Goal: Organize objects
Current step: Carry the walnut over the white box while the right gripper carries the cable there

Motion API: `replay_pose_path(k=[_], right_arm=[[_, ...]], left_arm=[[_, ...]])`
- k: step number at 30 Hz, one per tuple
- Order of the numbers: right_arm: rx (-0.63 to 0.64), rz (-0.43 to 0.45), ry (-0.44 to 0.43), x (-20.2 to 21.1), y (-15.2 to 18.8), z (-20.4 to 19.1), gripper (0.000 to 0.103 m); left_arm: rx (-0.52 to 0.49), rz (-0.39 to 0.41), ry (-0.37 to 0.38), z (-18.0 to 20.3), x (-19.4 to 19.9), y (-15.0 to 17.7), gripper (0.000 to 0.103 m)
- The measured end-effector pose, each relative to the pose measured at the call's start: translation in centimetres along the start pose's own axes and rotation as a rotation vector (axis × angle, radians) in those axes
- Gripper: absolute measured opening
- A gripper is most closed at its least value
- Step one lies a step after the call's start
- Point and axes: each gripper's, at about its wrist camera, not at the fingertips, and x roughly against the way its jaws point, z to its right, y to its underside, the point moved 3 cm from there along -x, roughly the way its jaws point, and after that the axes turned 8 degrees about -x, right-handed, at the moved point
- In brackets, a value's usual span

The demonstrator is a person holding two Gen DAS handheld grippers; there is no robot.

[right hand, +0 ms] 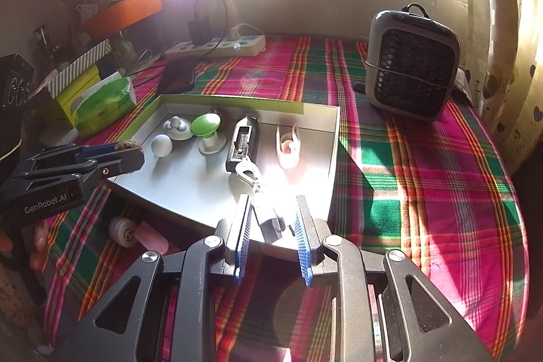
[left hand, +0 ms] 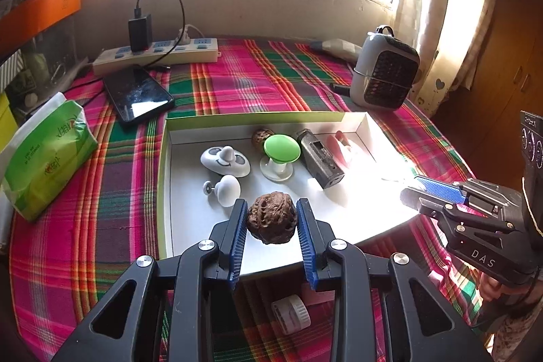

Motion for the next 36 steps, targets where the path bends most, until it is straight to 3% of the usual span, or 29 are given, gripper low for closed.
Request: replay_pose_path(k=[36], right_arm=[[-0.039, -0.11, 0.066, -5.5, -2.2, 0.0, 0.026]], left_arm=[[-0.016, -0.103, -0.011, -0.3, -5.3, -2.0, 0.027]])
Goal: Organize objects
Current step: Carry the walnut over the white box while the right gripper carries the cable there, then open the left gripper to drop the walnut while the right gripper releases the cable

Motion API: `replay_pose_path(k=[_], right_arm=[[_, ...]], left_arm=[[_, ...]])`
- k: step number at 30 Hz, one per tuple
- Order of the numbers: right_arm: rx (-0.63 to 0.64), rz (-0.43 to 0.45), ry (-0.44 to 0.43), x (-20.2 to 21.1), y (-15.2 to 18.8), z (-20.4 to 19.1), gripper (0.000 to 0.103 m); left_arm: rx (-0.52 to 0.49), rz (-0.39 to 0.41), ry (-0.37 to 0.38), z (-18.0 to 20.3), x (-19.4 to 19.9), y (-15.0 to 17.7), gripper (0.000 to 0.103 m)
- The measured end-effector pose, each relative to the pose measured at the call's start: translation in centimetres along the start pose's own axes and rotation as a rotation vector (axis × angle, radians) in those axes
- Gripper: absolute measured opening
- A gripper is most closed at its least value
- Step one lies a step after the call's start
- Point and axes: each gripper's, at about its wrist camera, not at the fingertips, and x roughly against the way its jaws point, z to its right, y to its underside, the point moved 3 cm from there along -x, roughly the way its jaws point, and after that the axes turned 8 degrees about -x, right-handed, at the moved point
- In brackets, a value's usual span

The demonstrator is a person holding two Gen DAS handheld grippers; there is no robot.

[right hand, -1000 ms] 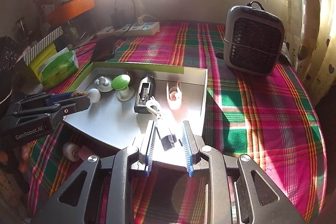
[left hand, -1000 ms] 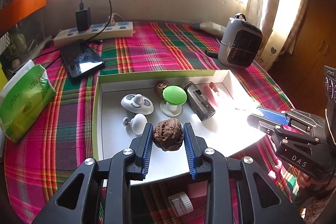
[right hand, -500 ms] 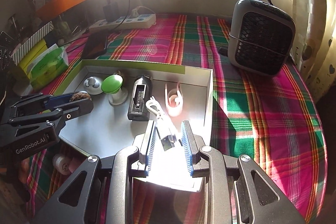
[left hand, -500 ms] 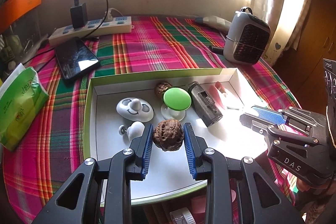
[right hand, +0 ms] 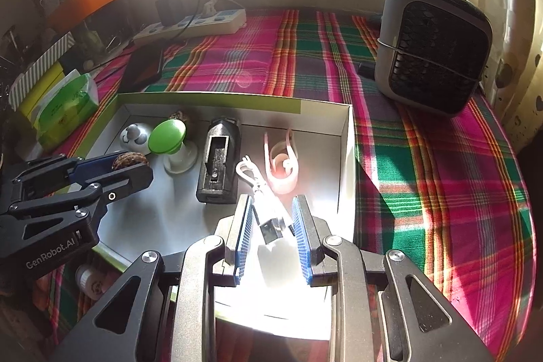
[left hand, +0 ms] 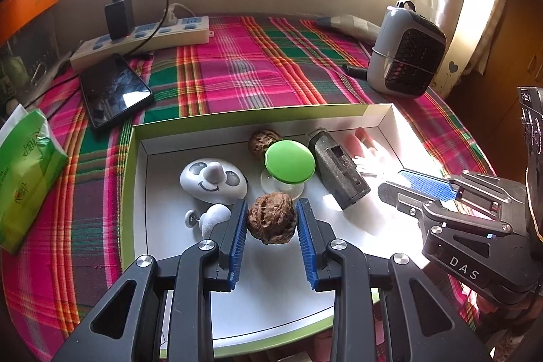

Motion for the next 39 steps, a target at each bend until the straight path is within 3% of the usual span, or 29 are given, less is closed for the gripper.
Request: replay_pose_path(k=[39], right_arm=[[0.0, 0.035, 0.009, -0.5, -0.2, -0.6, 0.026]], left_arm=[[-0.019, -0.018, -0.017, 0.3, -1.1, 0.0, 0.03]])
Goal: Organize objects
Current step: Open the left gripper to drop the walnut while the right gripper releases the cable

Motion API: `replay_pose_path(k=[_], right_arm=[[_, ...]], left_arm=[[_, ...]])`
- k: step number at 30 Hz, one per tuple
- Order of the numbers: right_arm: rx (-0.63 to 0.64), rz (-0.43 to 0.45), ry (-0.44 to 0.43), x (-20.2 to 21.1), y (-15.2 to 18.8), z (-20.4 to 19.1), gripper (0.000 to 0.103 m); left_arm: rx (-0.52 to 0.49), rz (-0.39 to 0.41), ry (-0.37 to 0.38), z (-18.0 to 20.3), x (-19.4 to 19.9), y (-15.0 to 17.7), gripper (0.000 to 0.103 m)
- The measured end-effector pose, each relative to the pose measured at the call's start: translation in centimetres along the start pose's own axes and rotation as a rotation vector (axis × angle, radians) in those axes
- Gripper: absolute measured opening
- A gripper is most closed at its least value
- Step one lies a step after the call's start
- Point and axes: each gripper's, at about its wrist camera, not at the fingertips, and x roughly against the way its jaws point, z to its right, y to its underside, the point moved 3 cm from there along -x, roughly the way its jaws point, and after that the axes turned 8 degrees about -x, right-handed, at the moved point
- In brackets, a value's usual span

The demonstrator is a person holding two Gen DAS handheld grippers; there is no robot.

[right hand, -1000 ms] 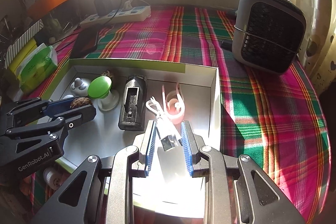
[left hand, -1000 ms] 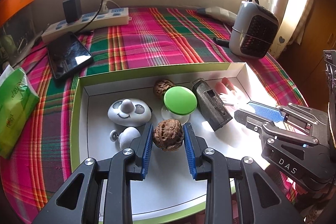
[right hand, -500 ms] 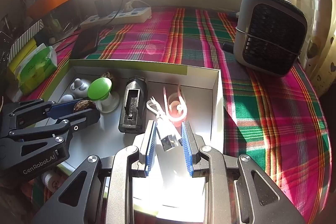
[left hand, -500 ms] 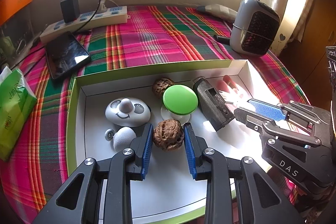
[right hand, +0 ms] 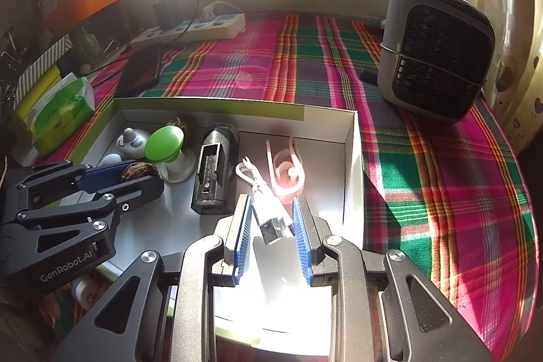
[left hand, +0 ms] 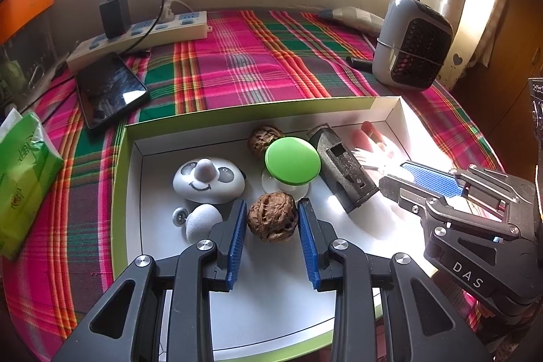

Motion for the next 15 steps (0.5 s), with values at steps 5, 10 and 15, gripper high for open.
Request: replay_pose_path(k=[5, 10, 15], right_arm=[[-0.014, 0.008, -0.001, 0.2, 0.0, 0.1, 0.026], [-0.018, 0.02, 0.0, 0.7, 0.2, 0.2, 0.027], [-0.013, 0.033, -0.001, 1.4, 0.4, 0.0, 0.027]], left_arm=[[-0.003, 0.014, 0.0, -0.1, 0.6, 0.0, 0.032], [-0.004, 0.024, 0.001, 0.0, 1.1, 0.1, 0.033], [0.0, 0.033, -0.004, 0.0, 1.8, 0.4, 0.033]])
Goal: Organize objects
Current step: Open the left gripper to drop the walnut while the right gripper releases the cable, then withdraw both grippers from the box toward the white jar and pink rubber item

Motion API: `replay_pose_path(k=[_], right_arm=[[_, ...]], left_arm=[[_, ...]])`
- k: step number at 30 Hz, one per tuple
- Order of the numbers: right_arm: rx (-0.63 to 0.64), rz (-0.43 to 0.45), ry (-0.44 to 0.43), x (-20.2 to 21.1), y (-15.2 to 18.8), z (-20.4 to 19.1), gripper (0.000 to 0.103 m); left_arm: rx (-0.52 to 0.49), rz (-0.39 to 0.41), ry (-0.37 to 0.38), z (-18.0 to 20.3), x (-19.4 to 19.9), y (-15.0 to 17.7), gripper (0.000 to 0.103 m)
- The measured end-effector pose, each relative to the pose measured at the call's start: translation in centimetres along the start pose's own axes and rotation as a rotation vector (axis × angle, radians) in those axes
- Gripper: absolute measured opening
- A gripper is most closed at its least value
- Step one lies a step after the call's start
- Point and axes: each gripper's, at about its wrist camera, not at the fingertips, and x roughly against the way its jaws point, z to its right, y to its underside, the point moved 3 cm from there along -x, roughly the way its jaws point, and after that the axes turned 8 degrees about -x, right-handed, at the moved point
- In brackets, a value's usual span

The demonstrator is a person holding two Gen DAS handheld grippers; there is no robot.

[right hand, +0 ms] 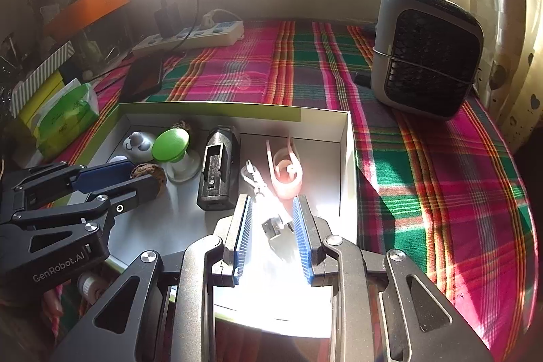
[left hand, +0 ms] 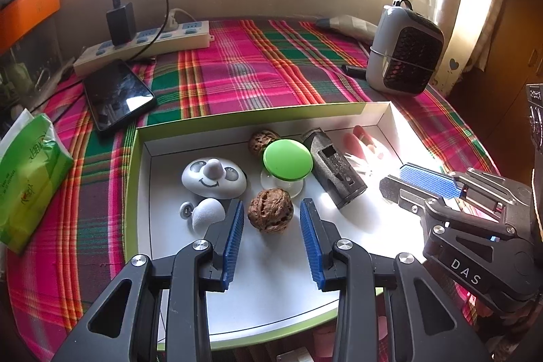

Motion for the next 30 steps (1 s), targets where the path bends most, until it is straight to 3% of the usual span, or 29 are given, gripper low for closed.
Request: replay_pose_path(k=[4, 7, 30], right_arm=[[-0.004, 0.014, -0.004, 0.7, 0.2, -0.1, 0.028], [-0.007, 0.023, -0.011, 1.1, 0.5, -0.1, 0.039], [0.011, 0.094, -0.038, 5.1, 3.2, -1.3, 0.04]], left_arm=[[0.003, 0.014, -0.003, 0.0, 0.8, 0.3, 0.033], [0.006, 0.024, -0.002, 0.1, 1.4, 0.5, 0.033], [0.03, 0.101, -0.024, 0.5, 6.0, 3.8, 0.033]])
